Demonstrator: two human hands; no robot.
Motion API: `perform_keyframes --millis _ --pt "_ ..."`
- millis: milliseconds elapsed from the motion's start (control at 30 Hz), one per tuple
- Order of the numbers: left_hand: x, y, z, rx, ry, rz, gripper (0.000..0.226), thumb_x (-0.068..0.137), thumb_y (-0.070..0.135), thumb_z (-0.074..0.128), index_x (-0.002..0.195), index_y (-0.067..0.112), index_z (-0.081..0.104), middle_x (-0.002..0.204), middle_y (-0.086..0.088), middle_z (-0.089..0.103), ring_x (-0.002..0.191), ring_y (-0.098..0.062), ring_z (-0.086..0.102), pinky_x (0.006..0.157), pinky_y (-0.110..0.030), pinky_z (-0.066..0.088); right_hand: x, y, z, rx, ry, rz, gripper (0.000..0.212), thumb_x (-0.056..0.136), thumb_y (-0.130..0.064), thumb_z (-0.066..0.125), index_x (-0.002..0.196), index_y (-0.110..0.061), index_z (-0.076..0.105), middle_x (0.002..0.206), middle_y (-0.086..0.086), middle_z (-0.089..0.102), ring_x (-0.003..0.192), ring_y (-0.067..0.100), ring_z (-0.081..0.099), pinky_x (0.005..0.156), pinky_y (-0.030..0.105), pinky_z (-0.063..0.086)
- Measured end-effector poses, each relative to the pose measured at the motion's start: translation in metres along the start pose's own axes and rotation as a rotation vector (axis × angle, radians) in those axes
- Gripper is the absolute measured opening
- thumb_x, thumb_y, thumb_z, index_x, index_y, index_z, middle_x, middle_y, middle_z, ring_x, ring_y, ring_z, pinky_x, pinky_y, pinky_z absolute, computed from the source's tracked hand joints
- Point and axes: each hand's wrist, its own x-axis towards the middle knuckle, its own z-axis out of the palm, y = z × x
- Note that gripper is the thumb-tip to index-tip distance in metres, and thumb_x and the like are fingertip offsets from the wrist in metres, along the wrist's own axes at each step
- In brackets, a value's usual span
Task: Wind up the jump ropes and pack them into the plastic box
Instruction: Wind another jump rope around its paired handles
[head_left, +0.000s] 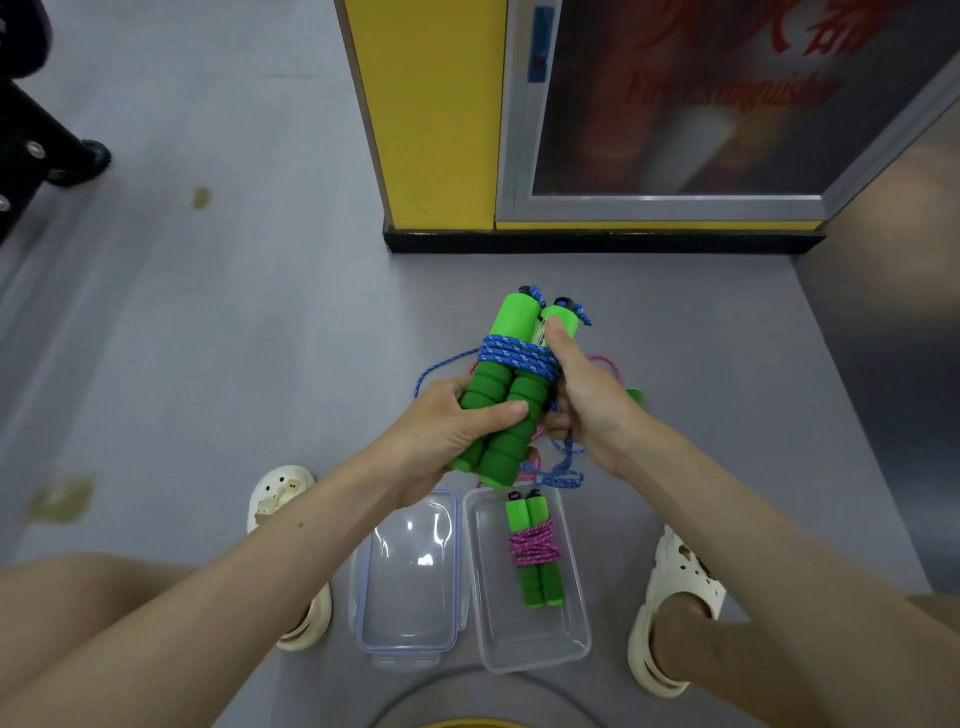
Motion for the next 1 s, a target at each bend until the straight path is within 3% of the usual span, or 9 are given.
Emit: perform_keyframes --millis 133,233,300,333,433,500,700,900,1000 --pt "0.001 0.001 -0.002 0.027 0.037 0.041 0.021 0.085 0.008 0.065 0.106 0.005 0.063 0.091 -0.014 0.072 0.073 -0.025 0.07 0.067 -0.033 0.059 0.006 0.007 0.0 0.064 -0.013 -0.053 0.066 0.083 -0.072 0.039 0.106 -0.015 0.064 0.086 0.016 0.051 0.049 0.014 0.038 0.04 0.023 0.031" --pt "0.002 0.005 -0.005 0.021 0.071 0.078 0.014 0.086 0.006 0.063 0.099 0.008 0.064 0.08 -0.006 0.073 0.07 -0.019 0.069 0.06 -0.028 0.057 0.01 0.007 -0.005 0.045 -0.043 -0.125 0.082 0.079 -0.075 0.031 0.114 -0.009 0.065 0.094 0.018 0.062 0.067 0.019 0.051 0.055 0.029 0.038" --pt "0.002 0.007 -0.009 0.001 0.102 0.08 0.014 0.086 0.007 0.062 0.1 0.006 0.064 0.08 -0.006 0.073 0.069 -0.02 0.069 0.061 -0.029 0.058 0.01 0.006 -0.011 -0.031 -0.067 -0.122 0.086 0.075 -0.076 0.032 0.116 -0.007 0.065 0.089 0.01 0.068 0.074 0.017 0.056 0.061 0.027 0.041" --pt "0.002 0.008 -0.012 -0.005 0.119 0.082 0.015 0.087 0.008 0.062 0.101 0.006 0.064 0.081 -0.006 0.073 0.07 -0.021 0.069 0.063 -0.03 0.058 0.009 0.006 -0.014 -0.059 -0.084 -0.121 0.078 0.08 -0.07 0.037 0.114 -0.006 0.065 0.084 0.008 0.067 0.071 0.016 0.054 0.06 0.024 0.04" --pt "0.001 0.009 -0.018 -0.005 0.16 0.081 0.017 0.087 0.009 0.063 0.104 0.006 0.064 0.084 -0.009 0.072 0.071 -0.022 0.07 0.061 -0.029 0.057 0.004 0.007 -0.02 -0.166 -0.137 -0.142 0.025 0.093 -0.024 0.056 0.105 -0.004 0.064 0.071 0.007 0.06 0.058 0.013 0.047 0.052 0.019 0.039" --pt "0.0 0.009 -0.02 0.021 0.158 0.07 0.019 0.086 0.008 0.064 0.105 0.005 0.063 0.085 -0.01 0.072 0.071 -0.023 0.07 0.058 -0.028 0.056 0.002 0.007 -0.021 -0.234 -0.1 -0.146 0.011 0.091 -0.011 0.059 0.1 -0.011 0.064 0.07 0.009 0.06 0.054 0.011 0.046 0.049 0.016 0.037" --pt "-0.001 0.009 -0.021 0.121 0.169 0.085 0.024 0.085 0.007 0.066 0.108 0.005 0.061 0.088 -0.008 0.07 0.072 -0.019 0.069 0.059 -0.025 0.055 0.003 0.005 -0.015 -0.112 0.012 -0.164 0.026 0.097 -0.009 0.049 0.073 -0.008 0.058 0.054 0.006 0.049 0.032 0.005 0.028 0.041 0.018 0.03" --pt "0.007 0.001 -0.024 0.357 0.383 0.119 0.018 0.081 0.013 0.073 0.091 0.014 0.059 0.093 -0.015 0.069 0.087 -0.033 0.068 0.077 -0.042 0.057 0.0 0.012 -0.009 -0.347 -0.055 -0.169 0.022 0.096 -0.019 0.054 0.076 -0.013 0.062 0.052 0.003 0.054 0.037 0.008 0.037 0.044 0.02 0.033" --pt "0.009 0.0 -0.031 0.59 0.517 0.157 0.022 0.08 0.024 0.074 0.091 0.015 0.057 0.091 -0.009 0.067 0.086 -0.028 0.066 0.079 -0.043 0.055 0.001 0.013 -0.008 -0.416 -0.021 -0.194 0.019 0.09 -0.019 0.062 0.072 -0.014 0.065 0.049 -0.004 0.053 0.039 0.002 0.041 0.046 0.016 0.034"
